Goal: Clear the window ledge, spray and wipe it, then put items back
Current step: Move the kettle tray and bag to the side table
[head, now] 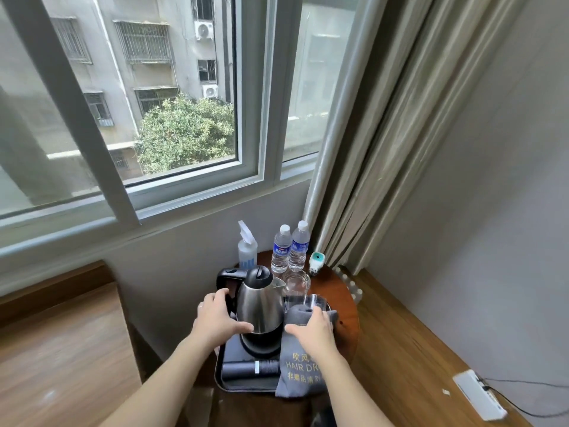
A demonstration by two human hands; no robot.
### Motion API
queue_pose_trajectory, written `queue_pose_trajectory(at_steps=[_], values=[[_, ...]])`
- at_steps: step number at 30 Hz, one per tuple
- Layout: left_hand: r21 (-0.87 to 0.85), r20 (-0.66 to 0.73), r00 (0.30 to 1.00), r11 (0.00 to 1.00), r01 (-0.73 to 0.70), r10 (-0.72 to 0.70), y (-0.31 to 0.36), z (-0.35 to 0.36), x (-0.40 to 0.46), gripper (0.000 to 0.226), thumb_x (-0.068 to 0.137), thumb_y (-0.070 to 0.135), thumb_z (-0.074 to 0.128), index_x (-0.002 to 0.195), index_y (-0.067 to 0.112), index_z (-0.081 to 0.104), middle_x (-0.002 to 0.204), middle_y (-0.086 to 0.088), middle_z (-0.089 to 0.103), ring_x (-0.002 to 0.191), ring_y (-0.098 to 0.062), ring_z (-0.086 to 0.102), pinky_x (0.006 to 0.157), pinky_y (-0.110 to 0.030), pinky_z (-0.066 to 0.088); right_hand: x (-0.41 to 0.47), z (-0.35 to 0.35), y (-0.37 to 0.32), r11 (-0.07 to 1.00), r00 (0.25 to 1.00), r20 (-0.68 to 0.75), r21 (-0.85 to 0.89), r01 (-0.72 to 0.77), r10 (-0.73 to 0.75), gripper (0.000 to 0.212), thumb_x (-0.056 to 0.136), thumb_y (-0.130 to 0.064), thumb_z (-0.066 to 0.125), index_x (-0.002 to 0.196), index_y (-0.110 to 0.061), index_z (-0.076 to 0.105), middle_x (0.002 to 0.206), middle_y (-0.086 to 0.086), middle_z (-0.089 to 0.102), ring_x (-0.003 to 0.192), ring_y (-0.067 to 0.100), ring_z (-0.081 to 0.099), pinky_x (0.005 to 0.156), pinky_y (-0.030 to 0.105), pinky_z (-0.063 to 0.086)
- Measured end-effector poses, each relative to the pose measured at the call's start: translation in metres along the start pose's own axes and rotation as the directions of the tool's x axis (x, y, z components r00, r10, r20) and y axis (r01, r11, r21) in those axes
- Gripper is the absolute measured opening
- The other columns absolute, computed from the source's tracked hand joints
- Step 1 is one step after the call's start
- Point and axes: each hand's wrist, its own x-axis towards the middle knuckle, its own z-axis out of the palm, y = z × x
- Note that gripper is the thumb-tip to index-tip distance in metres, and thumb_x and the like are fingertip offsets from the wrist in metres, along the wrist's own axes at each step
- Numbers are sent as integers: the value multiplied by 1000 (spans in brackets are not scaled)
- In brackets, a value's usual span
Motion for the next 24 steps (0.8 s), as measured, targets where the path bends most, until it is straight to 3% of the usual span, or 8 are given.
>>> queue_pose_trajectory(at_steps=[7,10,17,24], values=[[-65,-41,994,993,-102,100,-1,-37,-40,83,63,46,81,135,21,48,128,-1,52,124,-20,48,99,-31,41,-51,4,-36,980,979,41,9,199,-199,77,87,-41,71,151,-15,36,150,5,41,138,22,40,112,36,35],[-72,-94,992,993,-94,87,-2,-47,-57,76,67,41,80,133,21,49,127,0,53,122,-18,49,96,-27,40,-62,7,-54,958,956,86,-26,284,-281,74,87,-43,70,149,-17,39,148,3,45,134,21,45,109,35,39],[-103,-270,962,995,16,-43,-14,-72,-99,68,75,35,79,135,20,49,135,-1,52,126,-17,49,97,-26,37,-78,22,-98,875,853,262,-59,480,-451,65,88,-40,70,144,-17,48,143,2,51,131,19,48,109,33,39],[-214,-414,883,966,142,-222,-61,-108,-166,67,76,33,80,134,17,51,139,-4,52,129,-19,48,105,-31,38,-122,68,-141,772,712,413,-34,635,-568,64,88,-42,69,143,-18,49,139,2,55,126,17,52,107,32,42]])
